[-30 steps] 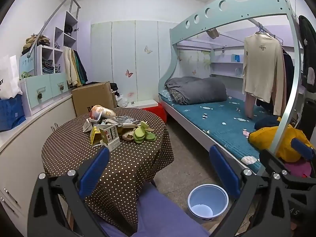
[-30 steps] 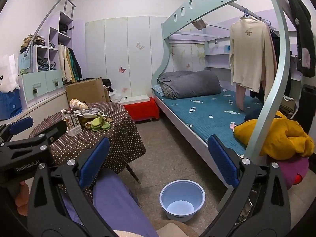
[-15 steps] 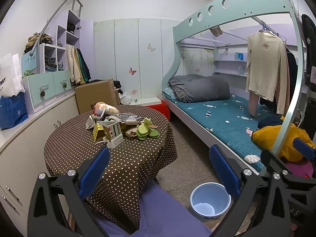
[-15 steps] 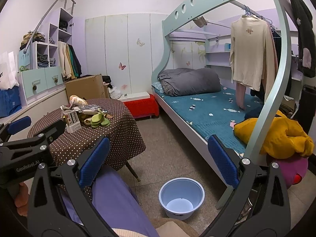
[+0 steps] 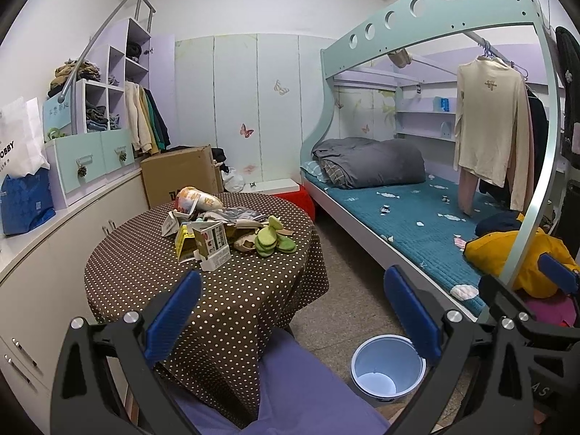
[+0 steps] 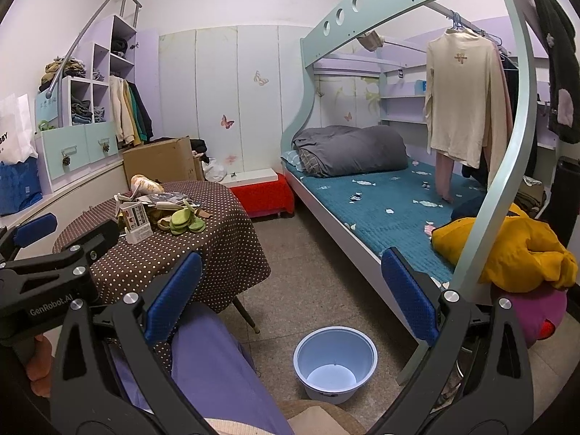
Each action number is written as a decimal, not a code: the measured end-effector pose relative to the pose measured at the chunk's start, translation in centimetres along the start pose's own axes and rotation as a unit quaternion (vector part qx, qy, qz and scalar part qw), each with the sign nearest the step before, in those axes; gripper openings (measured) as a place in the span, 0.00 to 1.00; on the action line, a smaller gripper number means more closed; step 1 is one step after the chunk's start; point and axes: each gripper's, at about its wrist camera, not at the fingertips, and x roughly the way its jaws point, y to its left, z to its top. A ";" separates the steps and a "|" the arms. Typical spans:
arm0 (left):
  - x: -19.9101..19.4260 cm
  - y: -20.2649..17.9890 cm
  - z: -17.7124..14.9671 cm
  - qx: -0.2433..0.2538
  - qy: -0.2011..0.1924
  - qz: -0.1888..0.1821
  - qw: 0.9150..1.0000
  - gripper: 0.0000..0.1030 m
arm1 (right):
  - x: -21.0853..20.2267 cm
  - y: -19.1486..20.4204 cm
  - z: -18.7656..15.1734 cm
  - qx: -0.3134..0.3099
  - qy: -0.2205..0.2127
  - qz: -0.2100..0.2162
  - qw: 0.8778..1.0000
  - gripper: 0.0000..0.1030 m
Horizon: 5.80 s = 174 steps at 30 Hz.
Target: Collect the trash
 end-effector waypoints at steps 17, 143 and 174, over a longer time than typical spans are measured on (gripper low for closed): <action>-0.1 0.2 0.2 -0.004 0.002 0.001 1.000 0.96 | -0.2 0.4 0.0 -0.003 0.001 -0.001 1.000 0.95; 29.1 22.2 3.7 -0.151 0.247 0.082 0.954 0.96 | 31.6 15.5 10.3 -0.056 0.196 0.151 0.967 0.48; 24.0 22.0 1.0 -0.147 0.248 0.073 0.955 0.48 | 29.8 14.4 9.3 -0.049 0.210 0.147 0.965 0.48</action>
